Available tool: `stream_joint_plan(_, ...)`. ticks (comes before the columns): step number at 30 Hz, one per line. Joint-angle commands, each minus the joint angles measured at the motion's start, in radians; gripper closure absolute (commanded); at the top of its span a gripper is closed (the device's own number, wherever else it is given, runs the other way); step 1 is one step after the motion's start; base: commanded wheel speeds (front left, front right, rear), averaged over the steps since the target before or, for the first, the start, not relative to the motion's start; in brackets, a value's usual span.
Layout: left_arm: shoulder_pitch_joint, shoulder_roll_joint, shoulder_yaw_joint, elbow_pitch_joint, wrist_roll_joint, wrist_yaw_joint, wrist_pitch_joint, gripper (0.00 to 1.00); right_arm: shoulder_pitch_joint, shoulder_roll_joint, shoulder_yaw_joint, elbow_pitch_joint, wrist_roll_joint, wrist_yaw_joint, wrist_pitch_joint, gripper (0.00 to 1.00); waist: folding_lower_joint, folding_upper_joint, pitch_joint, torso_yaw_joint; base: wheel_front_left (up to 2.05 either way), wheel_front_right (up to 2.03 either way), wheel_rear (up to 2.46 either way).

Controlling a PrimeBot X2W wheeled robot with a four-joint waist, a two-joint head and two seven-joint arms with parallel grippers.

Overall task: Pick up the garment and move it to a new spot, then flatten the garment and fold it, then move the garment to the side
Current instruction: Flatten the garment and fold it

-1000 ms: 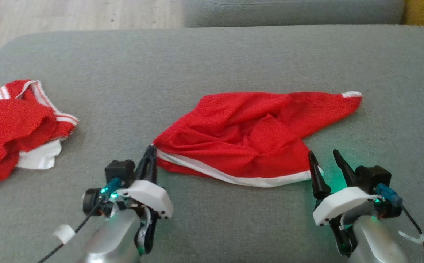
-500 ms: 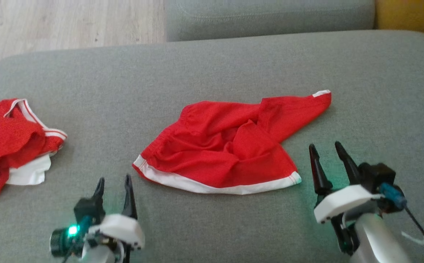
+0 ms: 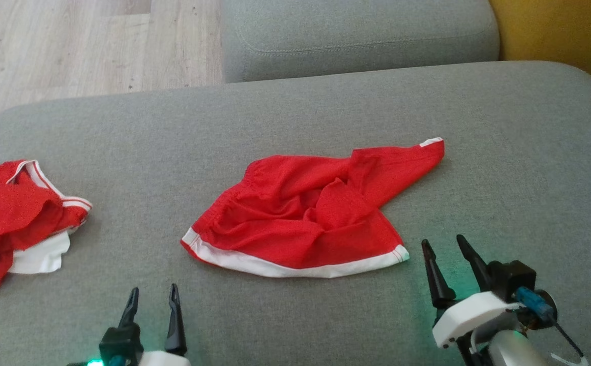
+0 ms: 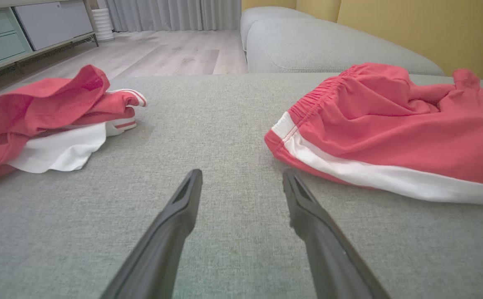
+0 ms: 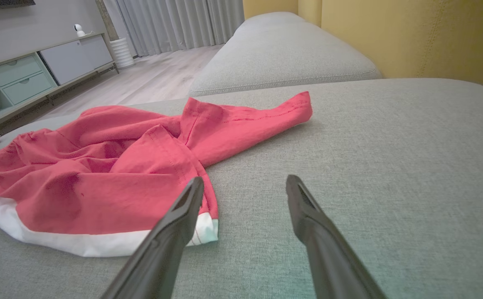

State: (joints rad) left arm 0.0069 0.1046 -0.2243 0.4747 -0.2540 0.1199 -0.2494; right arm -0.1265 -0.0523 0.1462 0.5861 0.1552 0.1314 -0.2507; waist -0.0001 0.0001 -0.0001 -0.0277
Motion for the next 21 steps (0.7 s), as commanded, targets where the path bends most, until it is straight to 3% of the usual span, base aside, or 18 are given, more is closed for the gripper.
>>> stream_joint_plan(1,-0.023,-0.005,0.055,-0.033,0.024,-0.013,-0.012,0.0,-0.02,0.002,0.027,-0.027,-0.008,-0.001,-0.011,0.0,0.0001,-0.0001,0.001,0.0,0.0,0.0,0.0)
stream_joint_plan(13,-0.06,-0.046,0.091,-0.017,0.097,-0.079,-0.012,0.0,-0.095,0.002,0.062,0.127,-0.016,-0.001,-0.011,0.0,0.0001,-0.0001,0.048,0.054,0.0,0.0,0.0)
stream_joint_plan(21,-0.07,-0.052,0.093,-0.009,0.112,-0.095,-0.012,0.0,-0.137,0.002,0.066,0.21,0.02,-0.001,-0.011,0.0,0.0001,-0.0001,0.068,0.087,0.0,0.0,0.0)
